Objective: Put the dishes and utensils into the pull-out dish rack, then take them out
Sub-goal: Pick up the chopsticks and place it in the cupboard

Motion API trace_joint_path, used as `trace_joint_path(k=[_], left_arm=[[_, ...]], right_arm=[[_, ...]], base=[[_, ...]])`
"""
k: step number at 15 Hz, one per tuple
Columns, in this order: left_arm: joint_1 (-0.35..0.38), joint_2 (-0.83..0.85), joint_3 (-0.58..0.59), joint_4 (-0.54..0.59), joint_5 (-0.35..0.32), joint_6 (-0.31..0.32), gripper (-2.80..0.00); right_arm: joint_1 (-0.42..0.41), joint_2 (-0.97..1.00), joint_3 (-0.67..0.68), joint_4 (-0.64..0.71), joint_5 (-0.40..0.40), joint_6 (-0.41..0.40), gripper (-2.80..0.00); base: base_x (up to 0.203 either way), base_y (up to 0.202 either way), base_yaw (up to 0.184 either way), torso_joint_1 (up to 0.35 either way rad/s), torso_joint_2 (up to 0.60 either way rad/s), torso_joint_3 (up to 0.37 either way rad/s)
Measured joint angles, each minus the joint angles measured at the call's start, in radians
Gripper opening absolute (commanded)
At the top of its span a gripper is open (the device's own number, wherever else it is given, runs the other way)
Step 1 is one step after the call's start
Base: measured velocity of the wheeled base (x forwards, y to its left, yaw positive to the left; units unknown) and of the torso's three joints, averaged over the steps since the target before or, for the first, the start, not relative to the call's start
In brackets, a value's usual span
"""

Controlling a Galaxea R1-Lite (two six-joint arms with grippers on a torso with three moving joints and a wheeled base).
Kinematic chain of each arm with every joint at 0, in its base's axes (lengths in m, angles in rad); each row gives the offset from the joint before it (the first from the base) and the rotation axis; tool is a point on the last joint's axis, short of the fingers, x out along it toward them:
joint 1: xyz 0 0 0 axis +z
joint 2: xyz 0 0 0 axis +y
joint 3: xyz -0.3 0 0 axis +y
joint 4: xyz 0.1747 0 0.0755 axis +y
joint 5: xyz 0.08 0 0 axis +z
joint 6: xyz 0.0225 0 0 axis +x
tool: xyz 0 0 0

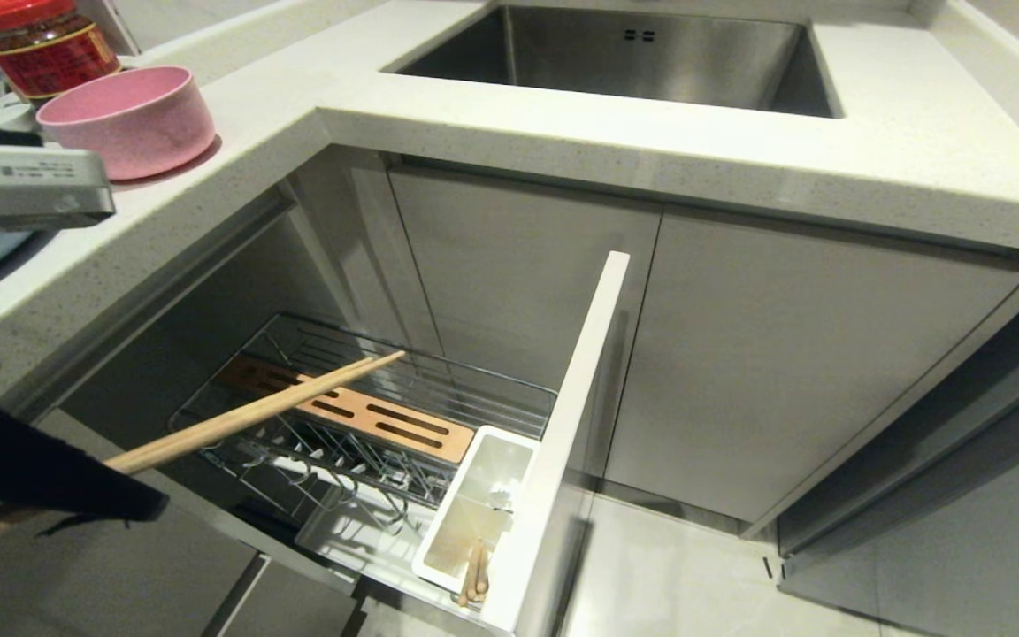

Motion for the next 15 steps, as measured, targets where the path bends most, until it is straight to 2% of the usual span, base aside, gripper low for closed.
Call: trace_joint_path(k=[4, 9, 15], left_arm=[[-0.019, 0.085, 0.030, 0.000, 0.007, 0.006, -2.80], [-0.042, 0.166, 0.162, 0.000, 0.143, 0.006, -2.80], [-0.104, 0.213, 0.271, 0.000, 0.161, 0.006, -2.80]], right_arm=[[0.000, 0.000, 0.000, 0.000, 0.000, 0.000, -2.80], [0.000, 0.000, 0.000, 0.000, 0.000, 0.000, -2.80], [0.000, 0.000, 0.000, 0.000, 0.000, 0.000, -2.80]], base=[[0.000, 0.000, 0.000, 0.000, 0.00, 0.000], [0.000, 0.000, 0.000, 0.000, 0.00, 0.000], [0.000, 0.000, 0.000, 0.000, 0.00, 0.000]])
